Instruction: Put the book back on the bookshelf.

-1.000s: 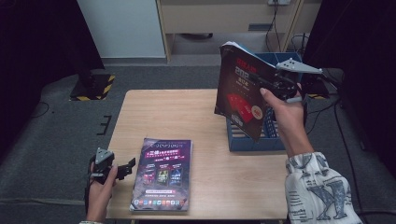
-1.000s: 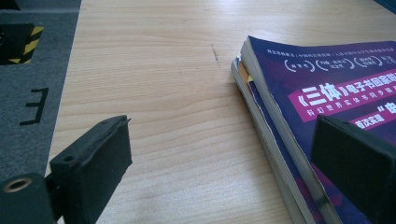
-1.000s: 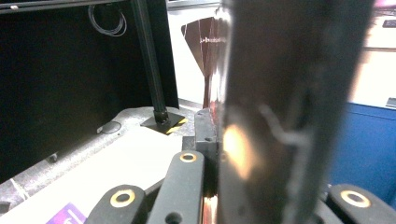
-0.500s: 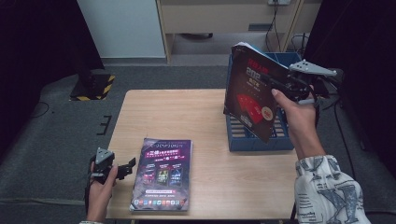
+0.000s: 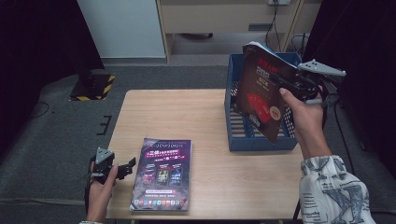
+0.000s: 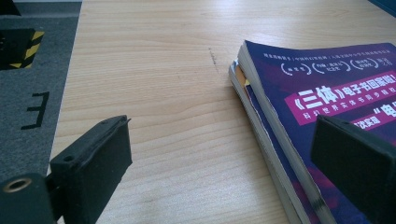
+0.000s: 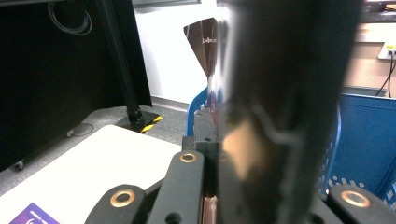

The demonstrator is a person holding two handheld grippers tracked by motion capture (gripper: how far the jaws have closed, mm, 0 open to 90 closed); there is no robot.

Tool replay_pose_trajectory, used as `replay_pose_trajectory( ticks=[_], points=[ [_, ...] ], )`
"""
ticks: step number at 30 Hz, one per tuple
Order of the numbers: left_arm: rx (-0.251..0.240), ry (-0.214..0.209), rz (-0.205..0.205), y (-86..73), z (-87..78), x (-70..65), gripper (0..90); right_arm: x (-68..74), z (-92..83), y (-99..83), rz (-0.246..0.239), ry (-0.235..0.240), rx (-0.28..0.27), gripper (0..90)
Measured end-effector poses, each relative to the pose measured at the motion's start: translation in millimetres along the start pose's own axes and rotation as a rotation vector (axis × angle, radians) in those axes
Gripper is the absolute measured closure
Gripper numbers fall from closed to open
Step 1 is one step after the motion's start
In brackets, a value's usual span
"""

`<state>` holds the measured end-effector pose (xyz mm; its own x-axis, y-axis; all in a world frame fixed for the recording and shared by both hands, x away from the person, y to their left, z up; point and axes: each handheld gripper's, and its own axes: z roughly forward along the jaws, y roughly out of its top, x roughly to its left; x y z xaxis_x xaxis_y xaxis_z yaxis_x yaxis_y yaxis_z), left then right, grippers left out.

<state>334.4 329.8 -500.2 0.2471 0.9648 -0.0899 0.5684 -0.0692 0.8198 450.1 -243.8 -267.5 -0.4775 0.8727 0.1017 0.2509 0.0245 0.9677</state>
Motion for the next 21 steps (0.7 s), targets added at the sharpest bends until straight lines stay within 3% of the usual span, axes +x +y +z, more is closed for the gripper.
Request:
replay_pose_trajectory(
  ticks=[12, 21],
  points=[
    [-0.012, -0.007, 0.013, 2.7, 0.1, -3.0, 5.0, 8.7, 29.3, -1.6, 0.012, -0.086, 0.019, 86.9],
    [-0.012, -0.019, 0.042, 4.7, 0.1, -9.2, 5.0, 15.0, 51.5, -6.2, 0.015, -0.123, 0.010, 87.0]
  ],
)
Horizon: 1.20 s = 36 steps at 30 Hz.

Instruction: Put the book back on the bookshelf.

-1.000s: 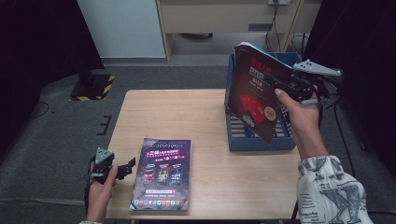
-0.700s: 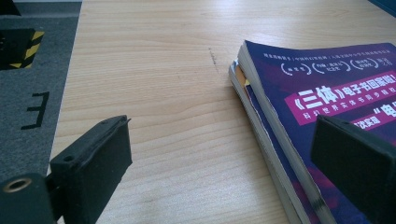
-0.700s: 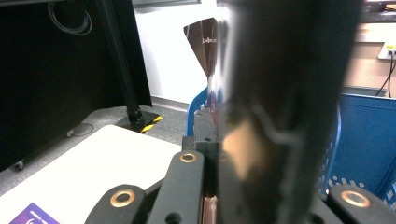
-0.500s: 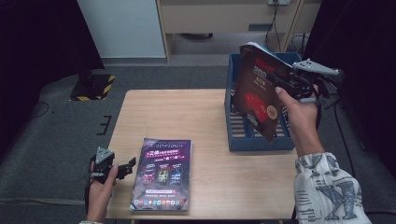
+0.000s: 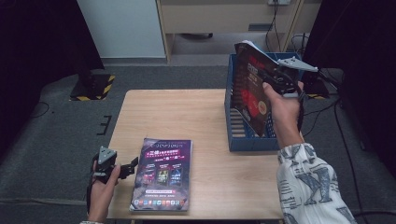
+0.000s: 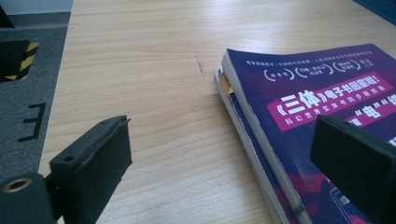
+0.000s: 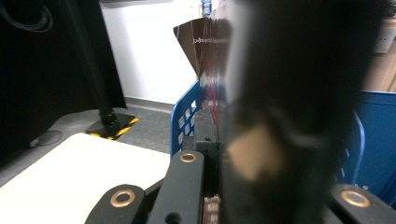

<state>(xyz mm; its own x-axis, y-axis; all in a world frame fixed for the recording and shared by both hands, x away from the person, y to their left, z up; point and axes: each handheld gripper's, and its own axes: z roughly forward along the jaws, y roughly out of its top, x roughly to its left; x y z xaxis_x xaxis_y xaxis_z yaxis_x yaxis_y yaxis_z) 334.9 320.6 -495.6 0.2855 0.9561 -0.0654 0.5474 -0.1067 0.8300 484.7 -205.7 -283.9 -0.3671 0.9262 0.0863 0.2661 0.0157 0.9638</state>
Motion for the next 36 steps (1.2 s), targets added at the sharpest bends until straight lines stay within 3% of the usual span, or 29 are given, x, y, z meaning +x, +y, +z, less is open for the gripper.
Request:
replay_pose_trajectory(
  ticks=[3, 8, 22, 25, 36],
  points=[
    [-0.001, -0.003, 0.001, 0.0, 0.1, -0.6, 4.9, 2.8, 7.7, -2.2, 0.002, -0.017, -0.018, 86.9],
    [0.001, -0.007, -0.001, -0.5, -0.3, -1.8, 5.0, 4.7, 20.8, -11.3, 0.047, -0.039, -0.050, 86.9],
    [0.003, 0.008, -0.007, -1.8, -2.6, -0.5, 5.1, -1.0, 24.7, -48.9, 0.094, -0.050, -0.096, 86.9],
    [0.003, 0.009, -0.006, -1.9, -2.3, -1.2, 5.1, -3.5, 24.2, -52.9, 0.070, -0.043, -0.099, 86.9],
    [-0.001, 0.011, -0.004, -0.9, -2.4, 0.6, 5.1, 1.0, 26.0, -68.0, 0.068, -0.075, -0.111, 86.9]
  ],
)
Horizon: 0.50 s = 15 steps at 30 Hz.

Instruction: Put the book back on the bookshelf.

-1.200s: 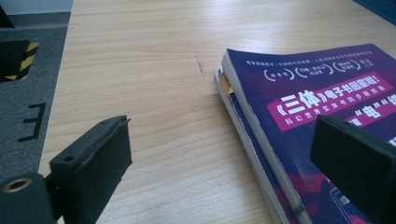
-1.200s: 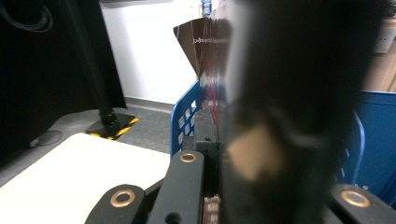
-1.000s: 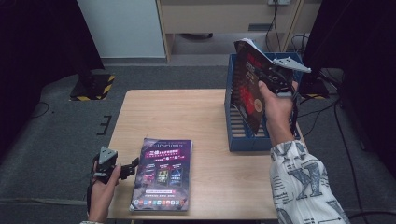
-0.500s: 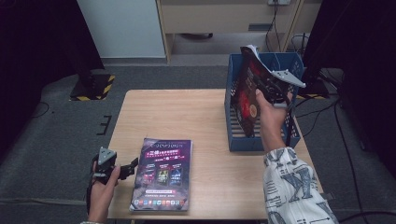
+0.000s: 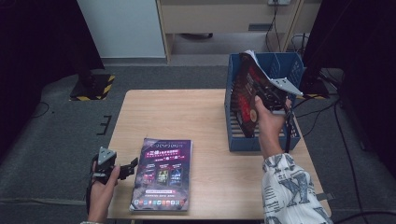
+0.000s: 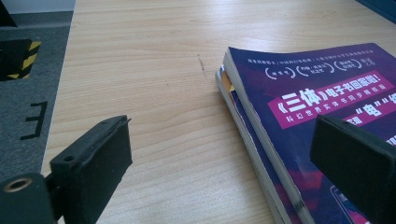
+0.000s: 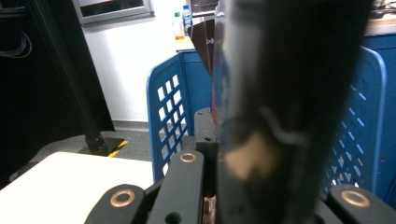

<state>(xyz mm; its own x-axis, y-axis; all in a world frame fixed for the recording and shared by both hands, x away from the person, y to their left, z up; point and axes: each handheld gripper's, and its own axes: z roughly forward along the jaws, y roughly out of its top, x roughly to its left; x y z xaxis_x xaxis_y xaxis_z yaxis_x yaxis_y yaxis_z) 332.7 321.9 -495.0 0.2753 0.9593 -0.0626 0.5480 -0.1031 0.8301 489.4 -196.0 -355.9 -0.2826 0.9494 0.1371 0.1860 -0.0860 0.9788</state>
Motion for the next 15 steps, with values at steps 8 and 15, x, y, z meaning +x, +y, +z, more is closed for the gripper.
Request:
replay_pose_trajectory(
  ticks=[8, 15],
  points=[
    [0.000, 0.000, 0.012, 1.4, 0.7, -1.1, 5.0, 4.2, 0.5, 0.6, -0.014, -0.039, -0.022, 86.9],
    [0.001, -0.001, 0.020, 1.7, 0.5, -1.9, 5.0, 4.4, 1.6, -4.4, -0.021, -0.054, -0.017, 86.9]
  ],
)
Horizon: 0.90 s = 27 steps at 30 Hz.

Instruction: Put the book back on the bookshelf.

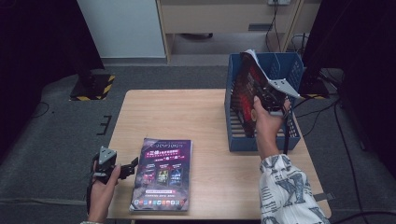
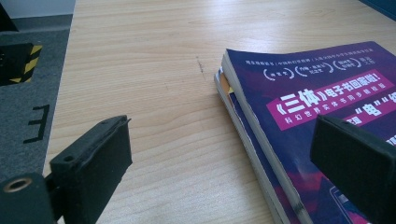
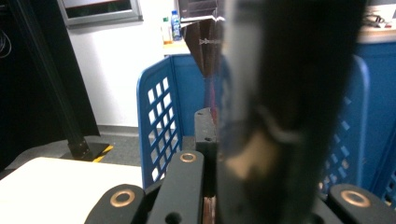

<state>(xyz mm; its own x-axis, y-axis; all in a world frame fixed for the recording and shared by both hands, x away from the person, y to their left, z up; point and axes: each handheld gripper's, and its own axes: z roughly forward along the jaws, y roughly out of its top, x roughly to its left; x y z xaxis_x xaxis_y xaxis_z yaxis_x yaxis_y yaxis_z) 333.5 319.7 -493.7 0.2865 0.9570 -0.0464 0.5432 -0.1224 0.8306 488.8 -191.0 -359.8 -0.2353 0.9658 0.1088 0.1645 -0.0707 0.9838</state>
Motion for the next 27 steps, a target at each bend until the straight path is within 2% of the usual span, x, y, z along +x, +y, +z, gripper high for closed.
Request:
replay_pose_trajectory(
  ticks=[8, 14, 17, 21, 27],
  points=[
    [-0.003, -0.003, -0.005, 0.3, 0.9, 1.4, 5.0, 11.3, 9.6, -11.1, -0.003, 0.022, 0.017, 86.9],
    [-0.005, -0.003, -0.005, 0.8, 0.0, 1.4, 5.0, 20.1, 11.6, -18.8, -0.007, 0.035, 0.025, 86.4],
    [-0.005, -0.005, -0.005, 0.8, 0.0, 1.2, 5.0, 23.8, 11.1, -22.6, -0.012, 0.038, 0.046, 84.9],
    [-0.006, -0.005, -0.005, 1.0, -0.3, 1.4, 5.0, 23.3, 8.6, -25.5, -0.018, 0.039, 0.050, 84.3],
    [-0.005, -0.004, -0.003, 1.0, -0.7, 1.3, 5.0, 22.8, 6.1, -25.7, -0.021, 0.073, 0.072, 79.1]
  ],
)
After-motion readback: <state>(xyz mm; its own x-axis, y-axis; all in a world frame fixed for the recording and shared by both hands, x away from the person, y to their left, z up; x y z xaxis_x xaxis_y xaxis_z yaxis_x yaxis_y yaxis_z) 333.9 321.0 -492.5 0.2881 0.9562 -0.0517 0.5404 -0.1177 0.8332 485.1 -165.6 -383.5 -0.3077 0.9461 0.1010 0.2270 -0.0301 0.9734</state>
